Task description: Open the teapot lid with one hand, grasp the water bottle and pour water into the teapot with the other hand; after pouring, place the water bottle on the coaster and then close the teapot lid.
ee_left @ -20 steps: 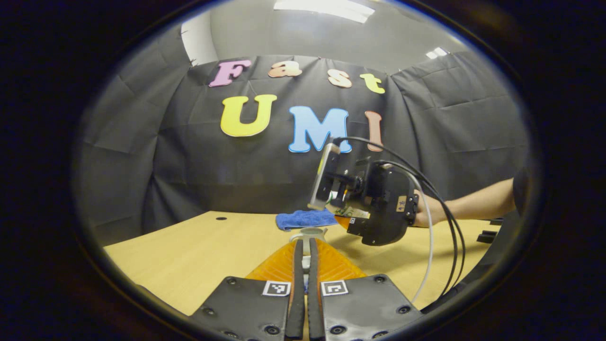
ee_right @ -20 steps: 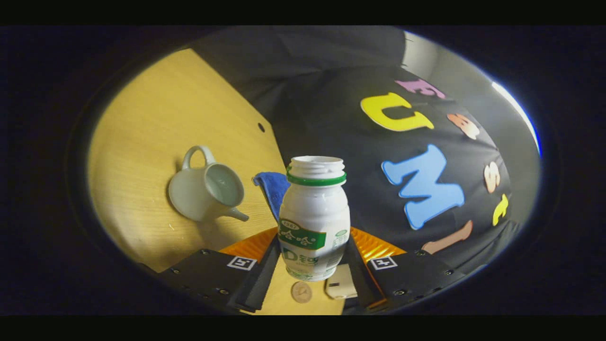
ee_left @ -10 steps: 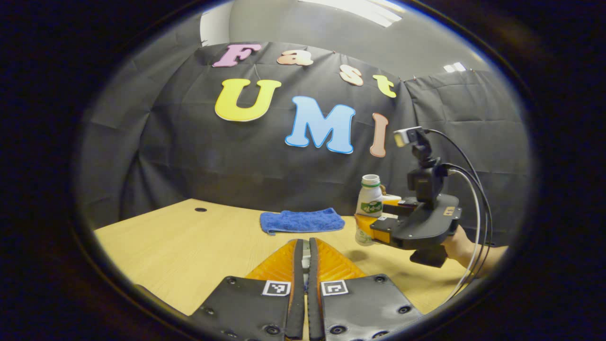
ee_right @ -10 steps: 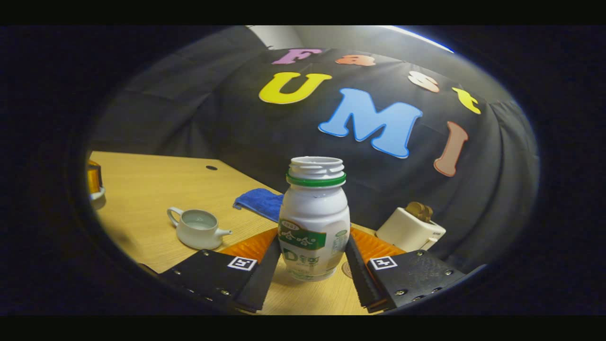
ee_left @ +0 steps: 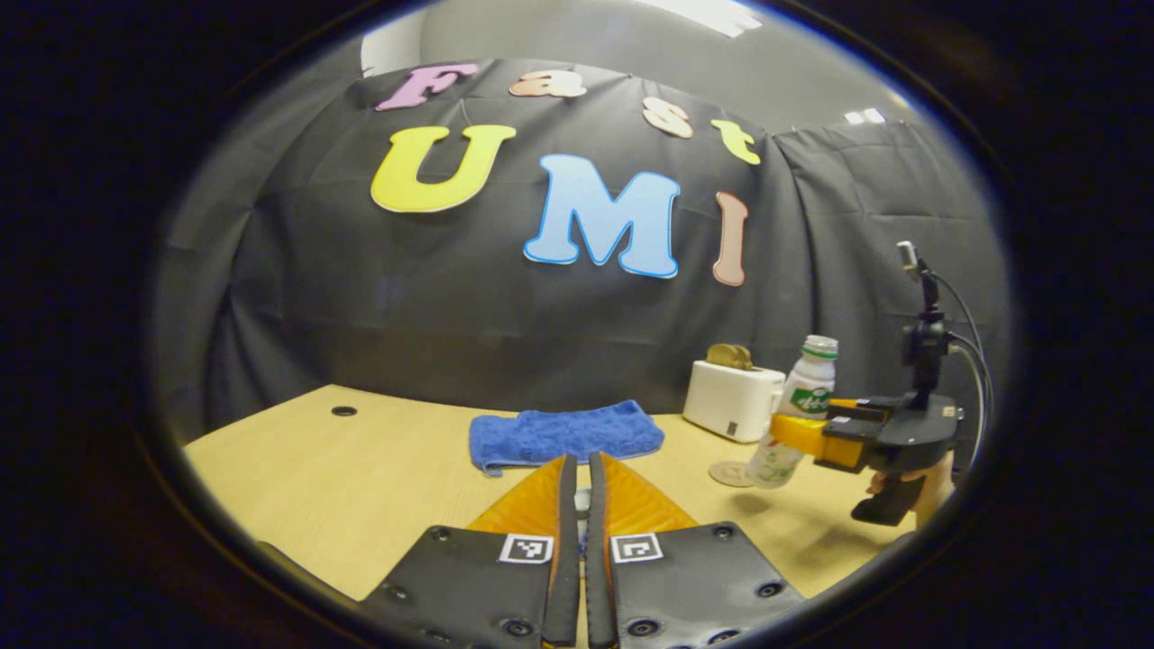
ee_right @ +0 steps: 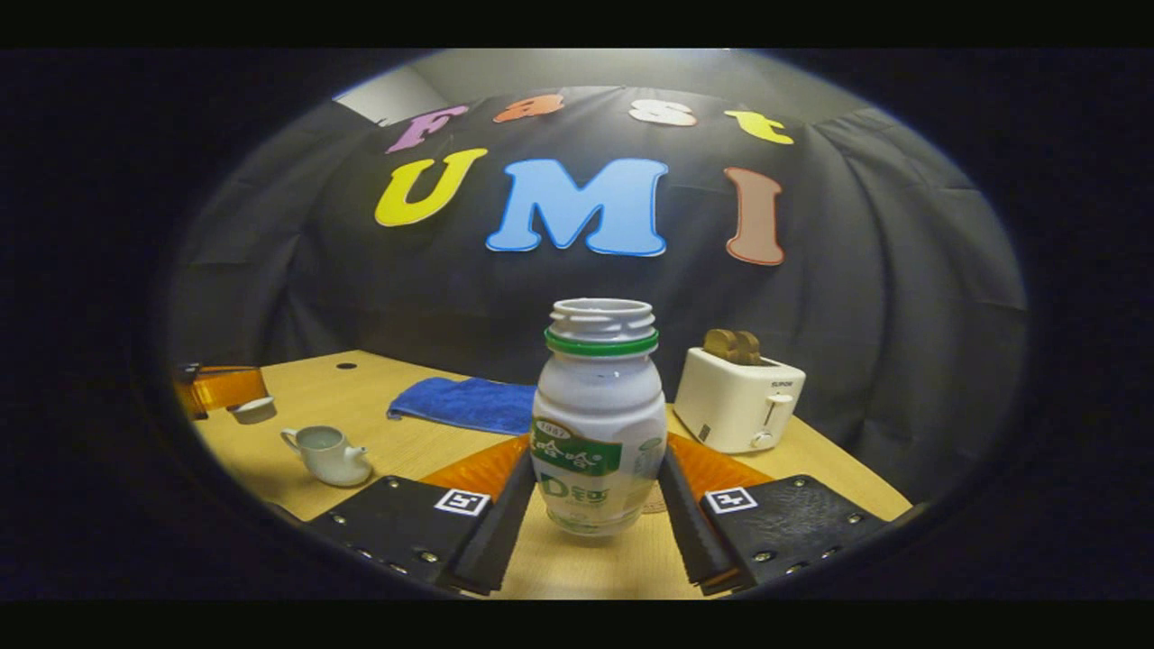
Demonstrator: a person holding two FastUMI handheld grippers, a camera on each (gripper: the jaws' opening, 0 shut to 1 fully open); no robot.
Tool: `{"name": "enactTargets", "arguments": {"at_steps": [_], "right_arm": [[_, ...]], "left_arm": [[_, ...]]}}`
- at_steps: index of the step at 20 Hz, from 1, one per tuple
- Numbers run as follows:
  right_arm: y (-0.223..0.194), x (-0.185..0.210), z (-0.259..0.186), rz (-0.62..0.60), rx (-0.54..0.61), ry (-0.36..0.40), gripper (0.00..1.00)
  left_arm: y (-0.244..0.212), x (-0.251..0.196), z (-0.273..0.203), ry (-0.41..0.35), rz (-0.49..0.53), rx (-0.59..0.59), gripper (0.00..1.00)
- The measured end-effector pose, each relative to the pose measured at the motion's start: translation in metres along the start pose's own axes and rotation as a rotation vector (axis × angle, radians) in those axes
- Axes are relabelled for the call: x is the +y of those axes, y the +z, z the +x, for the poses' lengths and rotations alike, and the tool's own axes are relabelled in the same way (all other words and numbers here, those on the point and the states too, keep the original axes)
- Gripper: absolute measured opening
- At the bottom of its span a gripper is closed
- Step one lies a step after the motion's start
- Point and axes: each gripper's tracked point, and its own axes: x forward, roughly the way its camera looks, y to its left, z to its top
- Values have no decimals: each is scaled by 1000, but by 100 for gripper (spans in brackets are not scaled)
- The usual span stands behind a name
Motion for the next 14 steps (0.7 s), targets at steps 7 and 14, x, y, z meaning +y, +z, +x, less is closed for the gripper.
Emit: {"name": "enactTargets", "arguments": {"at_steps": [7, 14], "right_arm": [[-3, -39, 3, 45, -4, -59, 71], [-12, -32, 6, 43, 20, -32, 72]], "left_arm": [[-37, 18, 48, 36, 45, 78, 13], [-50, 17, 52, 26, 60, 101, 13]]}}
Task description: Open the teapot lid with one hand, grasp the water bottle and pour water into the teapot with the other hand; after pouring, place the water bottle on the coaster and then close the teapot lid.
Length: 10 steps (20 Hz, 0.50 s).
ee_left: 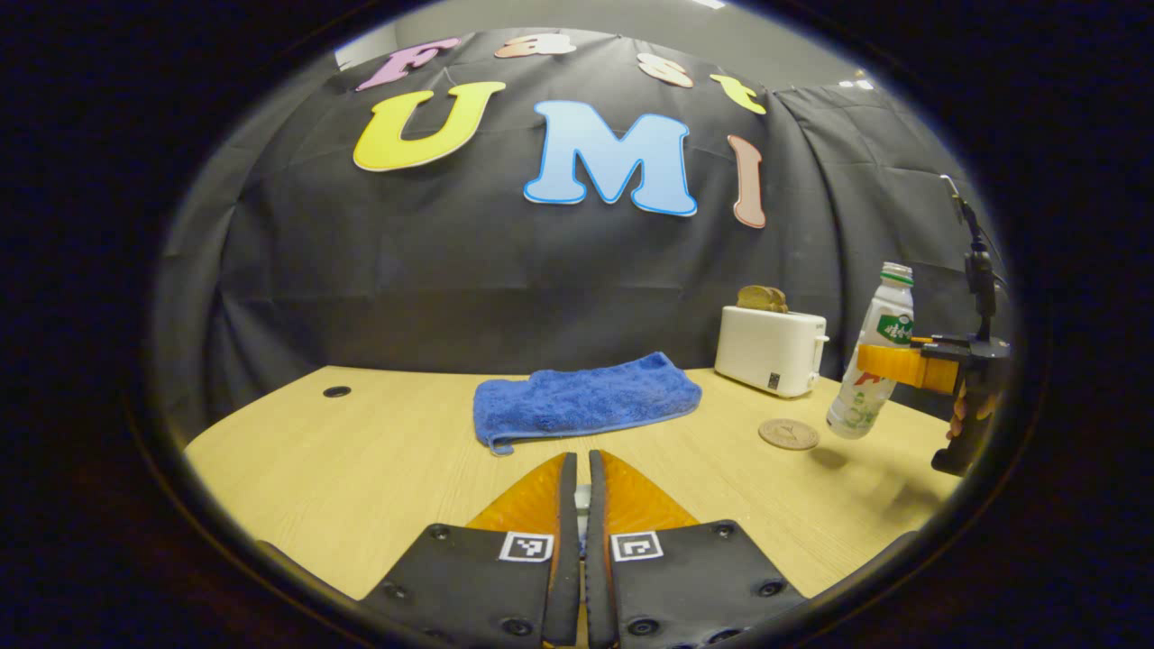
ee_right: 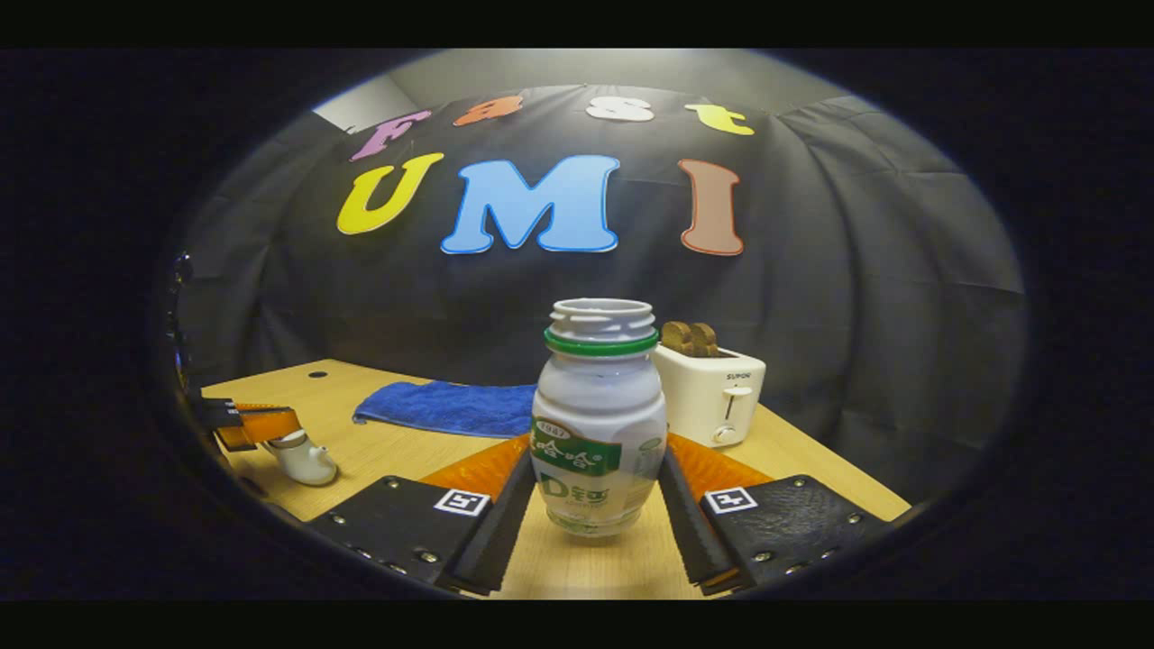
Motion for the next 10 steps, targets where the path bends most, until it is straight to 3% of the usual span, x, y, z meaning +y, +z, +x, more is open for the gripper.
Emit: {"name": "enactTargets", "arguments": {"at_steps": [2, 3, 4, 7, 8, 10], "right_arm": [[-1, 3, 1, -16, 2, 6, 72], [-2, 4, 2, -22, 3, 9, 87], [-3, 7, 4, -16, 9, 21, 72], [-3, 10, 8, 2, 23, 36, 71], [-4, 10, 12, 14, 32, 41, 72], [-6, 11, 19, 42, 56, 54, 72]], "left_arm": [[-2, -1, -2, -1, 16, -4, 13], [-3, -1, -2, -6, 24, 2, 18], [-2, -2, -3, -15, 30, -11, 22], [20, -1, -16, -31, 11, -79, 39], [26, -5, -21, -53, -7, -102, 53], [42, -5, -32, -83, -51, -153, 61]]}}
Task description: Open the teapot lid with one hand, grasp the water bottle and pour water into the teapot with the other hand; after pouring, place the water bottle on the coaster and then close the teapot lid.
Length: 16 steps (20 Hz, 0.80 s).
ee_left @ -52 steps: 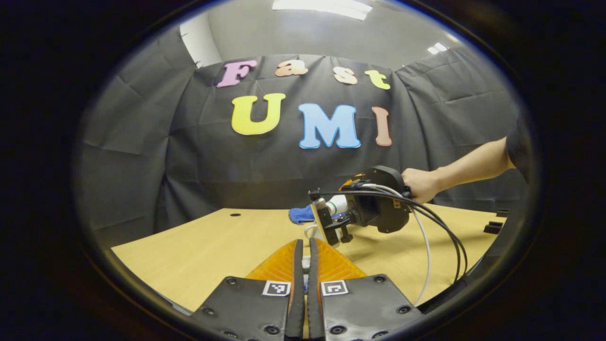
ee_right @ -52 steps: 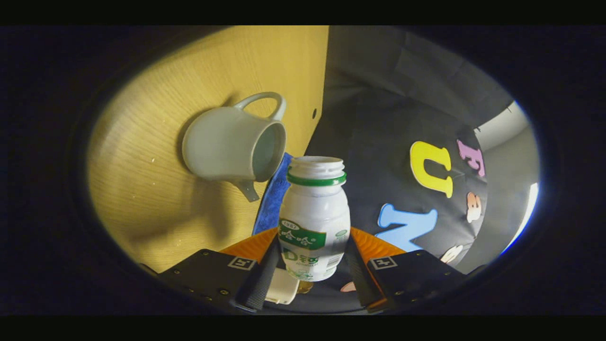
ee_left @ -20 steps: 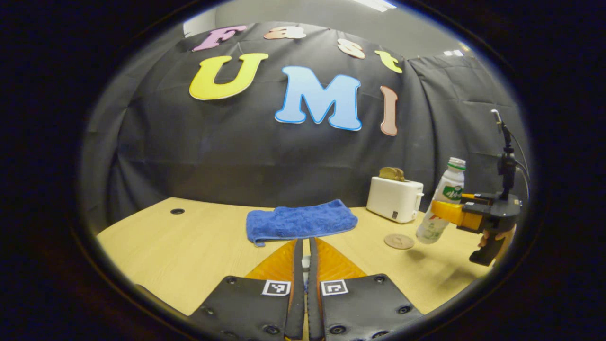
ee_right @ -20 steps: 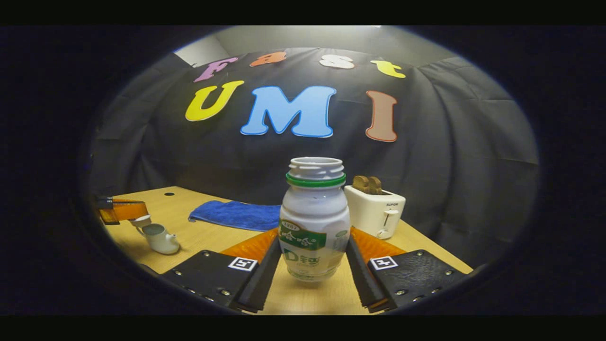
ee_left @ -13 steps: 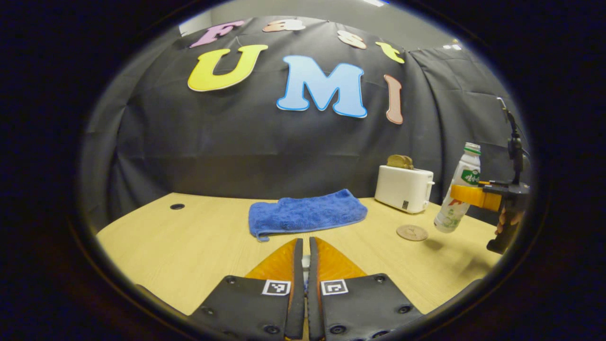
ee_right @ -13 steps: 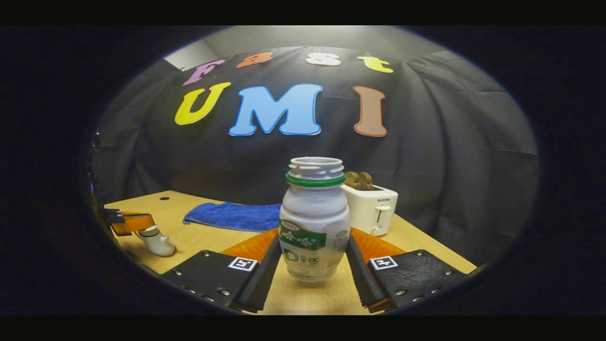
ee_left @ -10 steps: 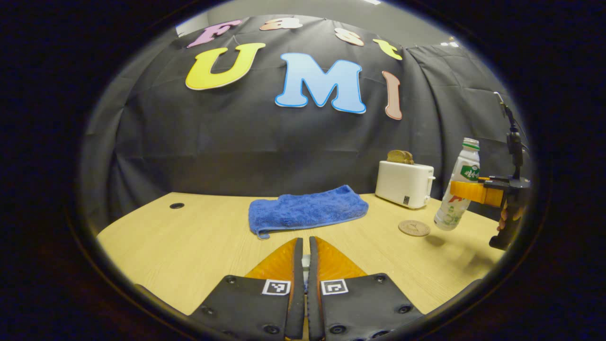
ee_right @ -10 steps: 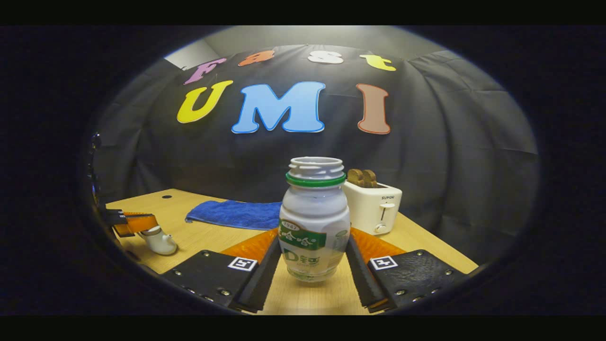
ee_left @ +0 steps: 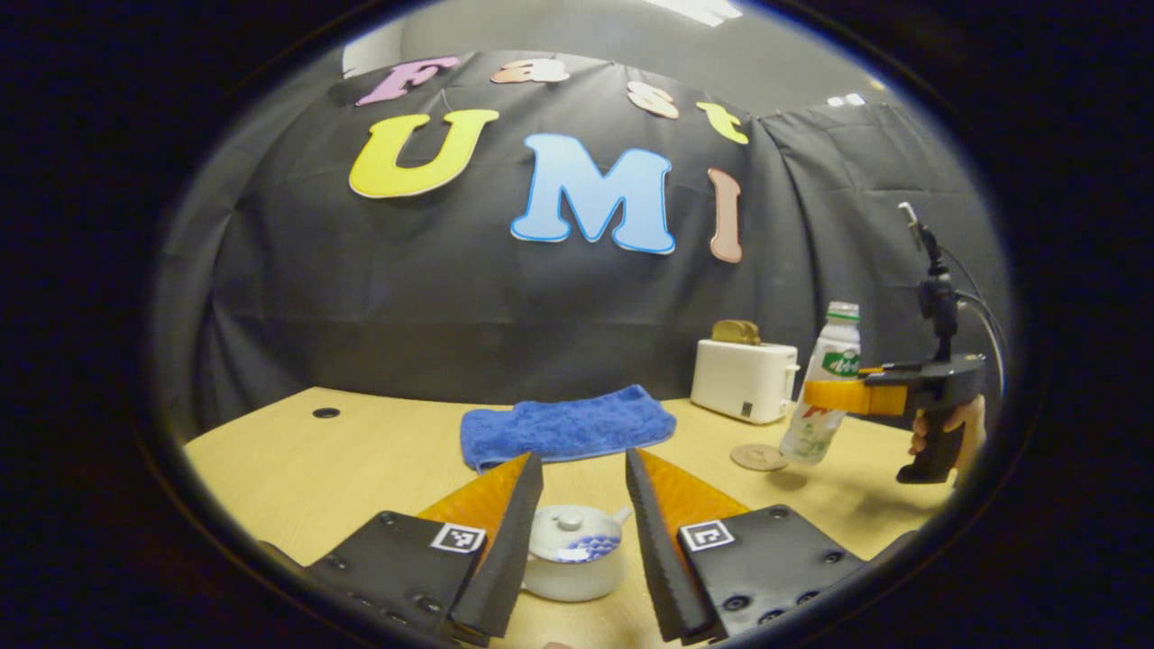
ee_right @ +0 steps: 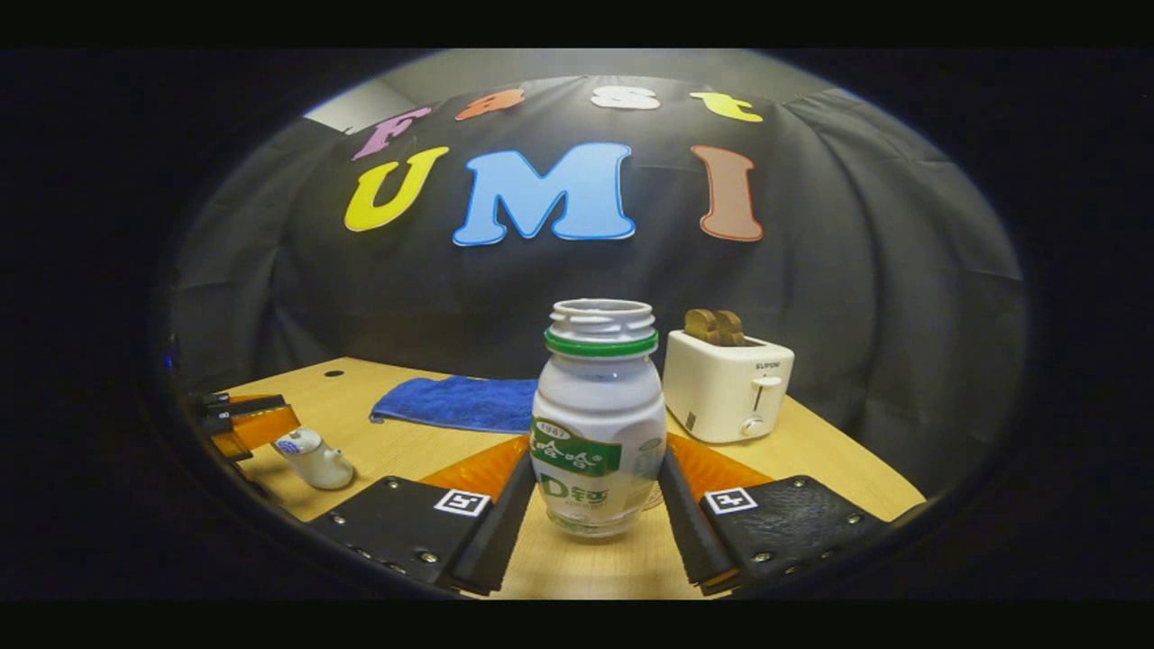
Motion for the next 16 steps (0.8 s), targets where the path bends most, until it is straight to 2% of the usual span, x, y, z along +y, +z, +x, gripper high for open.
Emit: {"name": "enactTargets", "arguments": {"at_steps": [1, 2, 5, 9, 16], "right_arm": [[0, -1, 4, 8, 7, 1, 72], [2, -2, 9, 12, 12, 0, 72], [5, -11, 34, -12, 29, -20, 72], [-1, -21, 69, 21, 63, -31, 72], [-21, -36, 84, 28, 88, -60, 72]], "left_arm": [[10, 3, -6, 4, -15, -35, 64], [15, 7, -14, 15, -24, -65, 78], [27, 17, -24, 38, -48, -112, 78], [27, 25, -20, 52, -63, -104, 78], [24, 18, -18, 49, -43, -92, 79]]}}
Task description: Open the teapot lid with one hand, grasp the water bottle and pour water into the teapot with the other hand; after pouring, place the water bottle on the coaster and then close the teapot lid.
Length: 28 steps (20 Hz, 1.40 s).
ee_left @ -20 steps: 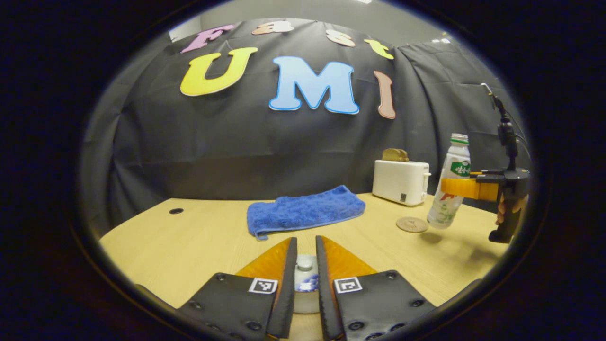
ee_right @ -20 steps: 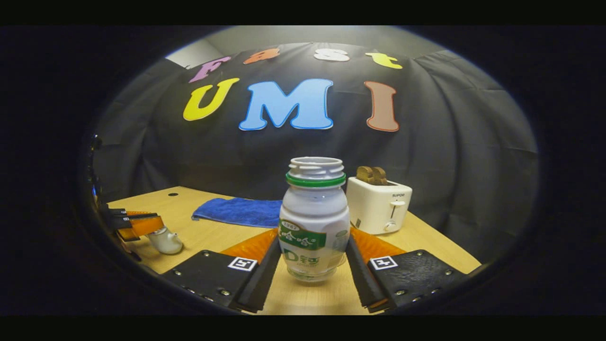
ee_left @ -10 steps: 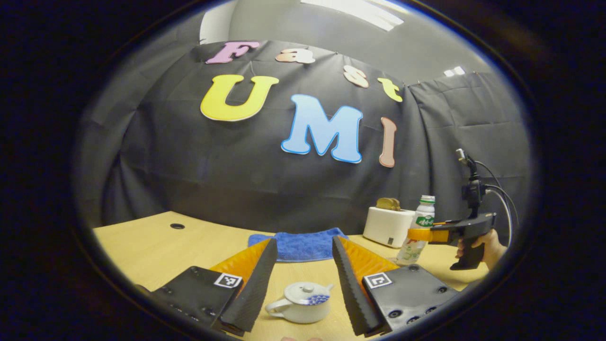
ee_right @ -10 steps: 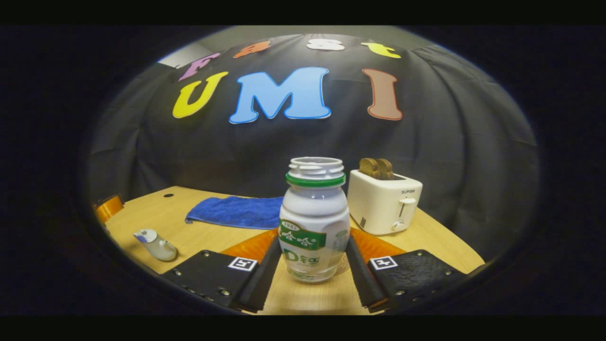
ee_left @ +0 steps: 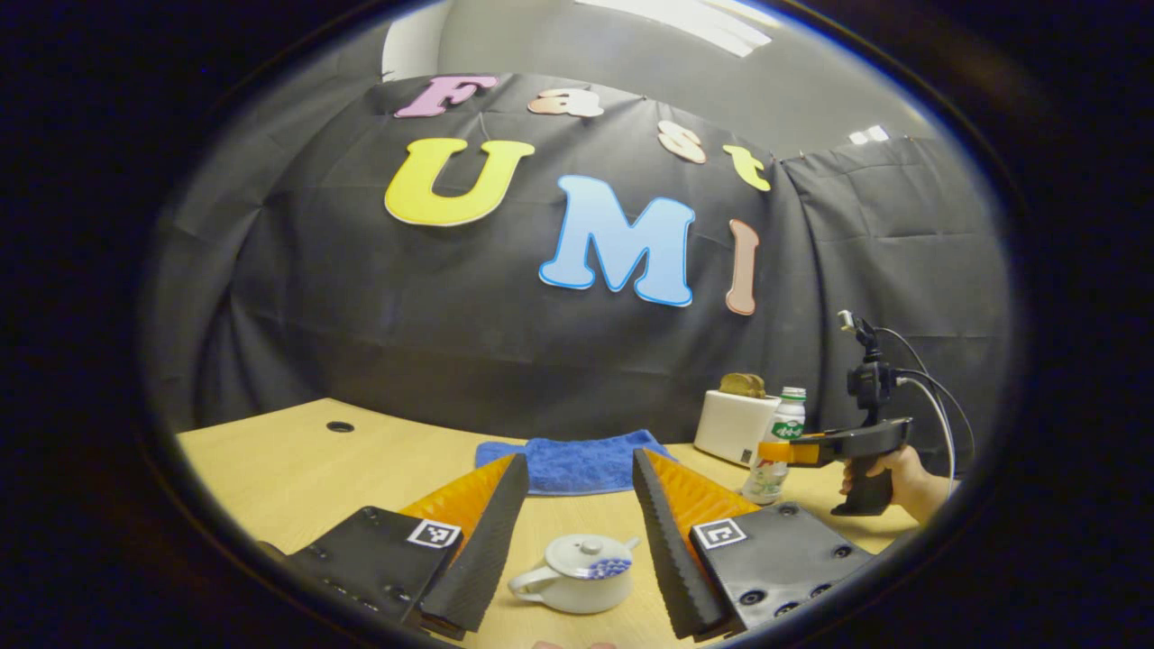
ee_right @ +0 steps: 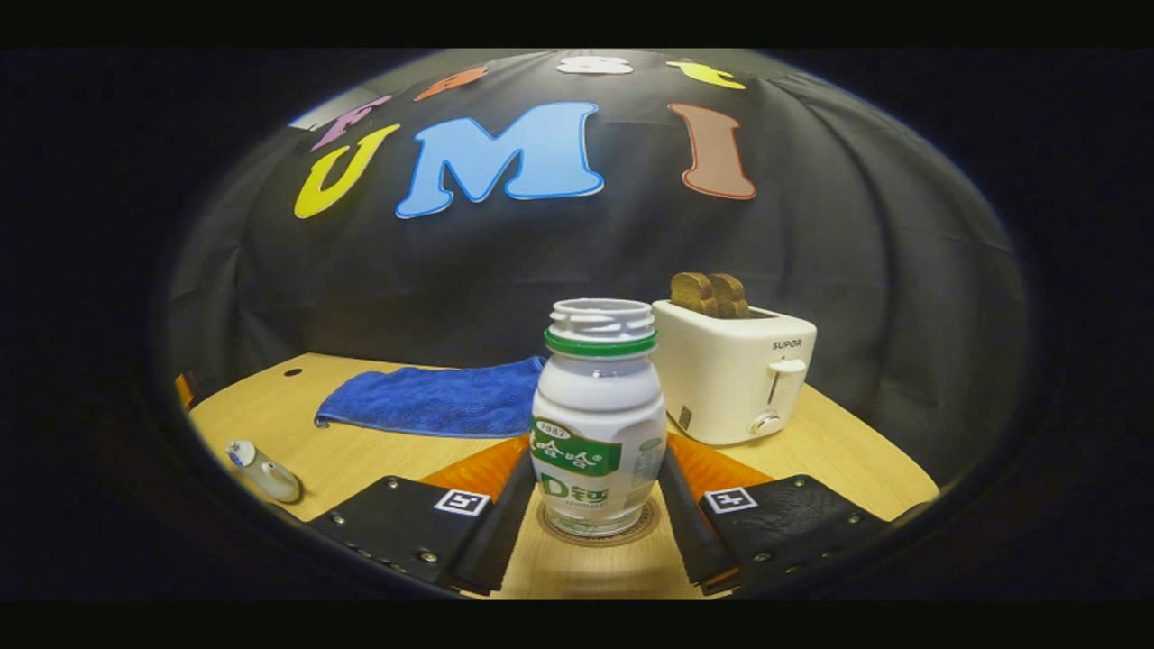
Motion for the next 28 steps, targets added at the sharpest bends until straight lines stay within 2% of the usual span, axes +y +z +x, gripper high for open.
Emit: {"name": "enactTargets", "arguments": {"at_steps": [8, 10, 12, 13, 14, 17, 19, 20, 21, 23, 24, 25, 28], "right_arm": [[-1, 0, 0, -3, -16, 7, 72], [-2, 1, -2, -1, -22, 12, 76], [1, -5, -5, -1, -34, -15, 78], [3, -7, -12, 1, -37, -28, 86], [5, -7, -19, 7, -41, -32, 88], [16, 10, -62, 29, -71, 20, 88], [22, 23, -101, 39, -112, 35, 98], [23, 33, -120, 41, -137, 43, 98], [20, 44, -141, 37, -159, 40, 98], [6, 61, -169, 25, -194, 25, 98], [-2, 72, -181, 22, -204, 33, 98], [-13, 82, -191, 25, -206, 37, 98], [-43, 100, -208, 57, -178, 27, 98]], "left_arm": [[5, 2, -3, 8, 6, -18, 79], [4, 1, -5, 6, 10, -21, 80], [8, 0, -5, 11, 18, -28, 80], [9, 1, -5, 15, 23, -30, 80], [10, 2, -7, 25, 25, -33, 82], [7, 5, -20, 75, 7, -21, 88], [9, 3, -30, 112, 12, -12, 95], [7, -1, -39, 123, 7, -2, 98], [4, -12, -45, 116, -7, 6, 94], [-7, -39, -58, 96, -15, 29, 99], [-16, -53, -62, 82, 8, 46, 96], [-22, -62, -67, 88, 42, 51, 99], [-29, -82, -79, 107, 96, 36, 98]]}}
